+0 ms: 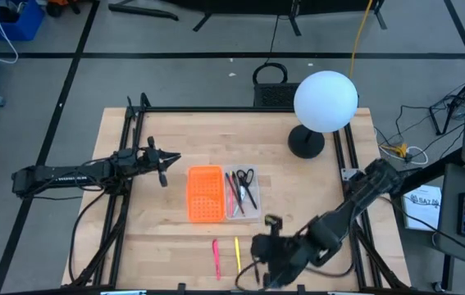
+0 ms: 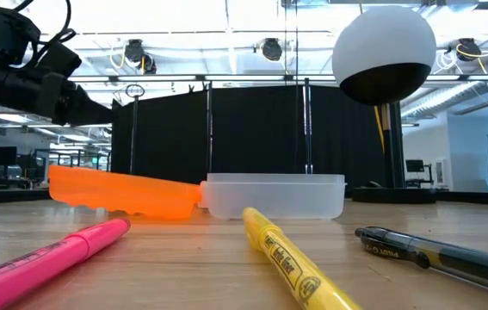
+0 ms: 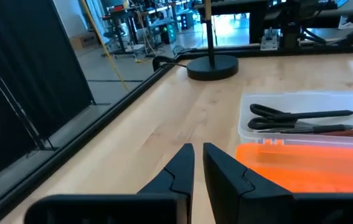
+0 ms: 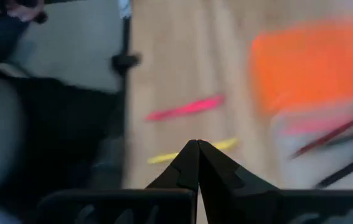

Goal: Pick & place school supplies into a supply box
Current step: Put the black pen into the supply box

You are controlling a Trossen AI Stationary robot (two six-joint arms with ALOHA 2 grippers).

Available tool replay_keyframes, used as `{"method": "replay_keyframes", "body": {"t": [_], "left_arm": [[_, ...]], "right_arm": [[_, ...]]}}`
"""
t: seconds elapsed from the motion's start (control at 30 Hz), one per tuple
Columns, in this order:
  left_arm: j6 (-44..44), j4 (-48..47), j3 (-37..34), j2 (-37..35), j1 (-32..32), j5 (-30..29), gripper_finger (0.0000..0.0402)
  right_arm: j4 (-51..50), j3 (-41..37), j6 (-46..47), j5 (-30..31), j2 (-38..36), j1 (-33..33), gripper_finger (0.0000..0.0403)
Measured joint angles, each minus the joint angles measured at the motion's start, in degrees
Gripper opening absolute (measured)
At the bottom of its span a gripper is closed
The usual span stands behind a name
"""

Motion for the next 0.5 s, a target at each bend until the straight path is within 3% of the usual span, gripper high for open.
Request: {"method": "replay_keyframes", "body": {"t": [0.07,0.23,0.33,0.5], "left_arm": [[-0.90,0.00,0.00,0.00,0.00,0.00,0.0044],[-1.07,-0.10,0.00,0.00,-0.01,0.00,0.0044],[-0.11,-0.09,0.00,0.00,0.00,-0.11,0.0044],[3.81,-0.02,0.00,0.00,0.00,-0.53,0.0044]], "right_arm": [[-1.93,1.82,9.02,-4.89,2.55,0.35,0.0000],[-3.41,0.58,28.43,-8.74,6.07,-0.82,0.0010],[-2.43,-0.42,37.46,-14.25,8.37,-1.92,0.0040],[3.10,-2.85,44.24,-19.90,11.51,-2.29,0.0110]]}}
